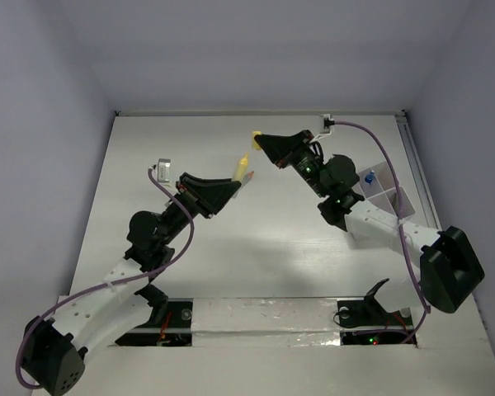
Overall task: Sort the stationery into containers
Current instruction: Close the pen cap on the pen.
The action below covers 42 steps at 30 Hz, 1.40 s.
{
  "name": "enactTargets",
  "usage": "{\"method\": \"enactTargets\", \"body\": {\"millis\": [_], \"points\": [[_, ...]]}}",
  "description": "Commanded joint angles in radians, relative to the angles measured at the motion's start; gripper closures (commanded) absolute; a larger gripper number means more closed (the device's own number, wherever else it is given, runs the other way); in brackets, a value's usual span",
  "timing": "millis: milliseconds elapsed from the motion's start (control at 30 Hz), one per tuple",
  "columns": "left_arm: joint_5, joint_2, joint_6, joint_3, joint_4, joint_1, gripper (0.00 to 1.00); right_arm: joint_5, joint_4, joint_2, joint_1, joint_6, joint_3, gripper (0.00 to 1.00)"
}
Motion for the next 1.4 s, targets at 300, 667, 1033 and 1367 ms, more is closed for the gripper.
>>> {"method": "enactTargets", "body": {"millis": [300, 667, 1033, 1367], "points": [[0.071, 0.051, -0.105, -0.028, 0.240, 0.005, 1.00, 0.063, 0.361, -0.034, 0.005, 0.101, -0.078, 1.00], [0.077, 0.115, -0.096, -0.007, 0.257, 0.005, 1.00, -0.008, 0.471, -0.008, 0.005, 0.160, -0.059, 0.98], [0.103, 0.109, -0.047, 0.028, 0.207, 0.025, 1.00, -0.132, 0.419, -0.011, 0.005, 0.143, -0.043, 0.98], [0.128, 0.127, -0.086, 0.024, 0.260, 0.045, 1.00, -0.261, 0.453, 0.041, 0.005, 0.160, -0.013, 0.96]]}}
